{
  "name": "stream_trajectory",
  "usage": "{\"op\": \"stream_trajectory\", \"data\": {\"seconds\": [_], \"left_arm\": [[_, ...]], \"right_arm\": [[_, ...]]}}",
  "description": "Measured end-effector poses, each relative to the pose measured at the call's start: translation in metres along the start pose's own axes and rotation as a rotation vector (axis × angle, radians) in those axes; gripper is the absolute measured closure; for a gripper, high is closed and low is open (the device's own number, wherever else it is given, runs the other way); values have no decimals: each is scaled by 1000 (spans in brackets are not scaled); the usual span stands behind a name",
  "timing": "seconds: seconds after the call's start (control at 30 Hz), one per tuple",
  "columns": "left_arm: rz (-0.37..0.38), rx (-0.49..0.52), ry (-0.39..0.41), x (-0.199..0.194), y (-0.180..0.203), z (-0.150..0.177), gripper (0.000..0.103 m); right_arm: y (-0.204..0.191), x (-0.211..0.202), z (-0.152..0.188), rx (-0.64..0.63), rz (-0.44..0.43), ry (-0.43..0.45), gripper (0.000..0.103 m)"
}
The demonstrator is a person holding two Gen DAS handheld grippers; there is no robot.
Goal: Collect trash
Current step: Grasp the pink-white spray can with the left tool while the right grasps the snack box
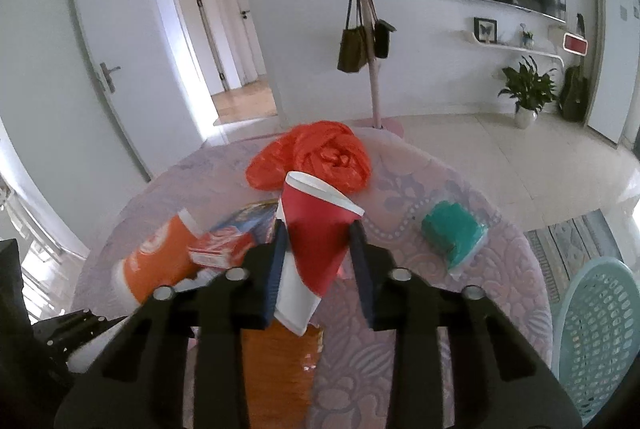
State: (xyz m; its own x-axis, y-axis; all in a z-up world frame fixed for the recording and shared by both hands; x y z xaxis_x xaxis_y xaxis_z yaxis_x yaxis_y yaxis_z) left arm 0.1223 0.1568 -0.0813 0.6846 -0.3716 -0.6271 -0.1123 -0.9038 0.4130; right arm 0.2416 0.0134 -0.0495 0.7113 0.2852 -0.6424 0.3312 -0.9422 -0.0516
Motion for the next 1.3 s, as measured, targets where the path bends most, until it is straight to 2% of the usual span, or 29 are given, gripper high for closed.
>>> {"op": "stream_trajectory", "data": {"seconds": [0.1, 0.17, 0.33, 0.43, 0.47, 0.6, 0.87, 0.93, 1.07, 1.17, 1.27, 1.3], "left_arm": [[20, -2, 24, -11, 4, 2, 56], [28, -2, 35, -18, 6, 4, 56], [33, -8, 55, -33, 5, 11, 56], [40, -7, 81, -44, 5, 11, 56], [40, -6, 88, -47, 5, 11, 56], [30, -8, 109, -61, 0, 11, 56], [19, -50, 153, -84, -28, 9, 56], [19, -63, 156, -84, -35, 7, 56], [26, -90, 150, -81, -47, 7, 56], [31, -93, 151, -80, -49, 7, 56], [35, -94, 154, -80, -50, 8, 56], [35, -97, 157, -80, -51, 7, 56]], "right_arm": [[3, -3, 2, 9, -32, -19, 99], [7, -2, 6, 31, -135, -61, 99], [17, -1, 9, 50, -92, -97, 95], [-2, 5, 7, 2, -79, -119, 69], [-13, 8, 5, -16, -79, -123, 55], [-45, 32, -2, -57, -125, -158, 55], [-65, 106, -13, -82, -77, -292, 55], [-74, 112, -15, -132, -44, -277, 55], [-90, 121, -13, -185, -48, -301, 48], [-95, 119, -12, -203, -33, -294, 48], [-100, 113, -8, -230, -13, -276, 51], [-102, 106, -6, -251, 10, -248, 56]]}}
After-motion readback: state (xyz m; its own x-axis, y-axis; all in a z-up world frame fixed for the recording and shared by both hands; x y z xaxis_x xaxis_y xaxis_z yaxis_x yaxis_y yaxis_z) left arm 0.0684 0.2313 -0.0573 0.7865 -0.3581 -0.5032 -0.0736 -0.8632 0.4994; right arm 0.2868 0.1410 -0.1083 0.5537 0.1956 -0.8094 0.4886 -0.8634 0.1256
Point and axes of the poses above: each gripper's, at about its wrist camera, not at the fingertips, and x roughly the way its jaws point, y to its right, z to its underside, the point moved 2 cm from there along x, roughly the way its jaws point, and after that the axes turned 12 degrees about z, right-handed, at the moved point
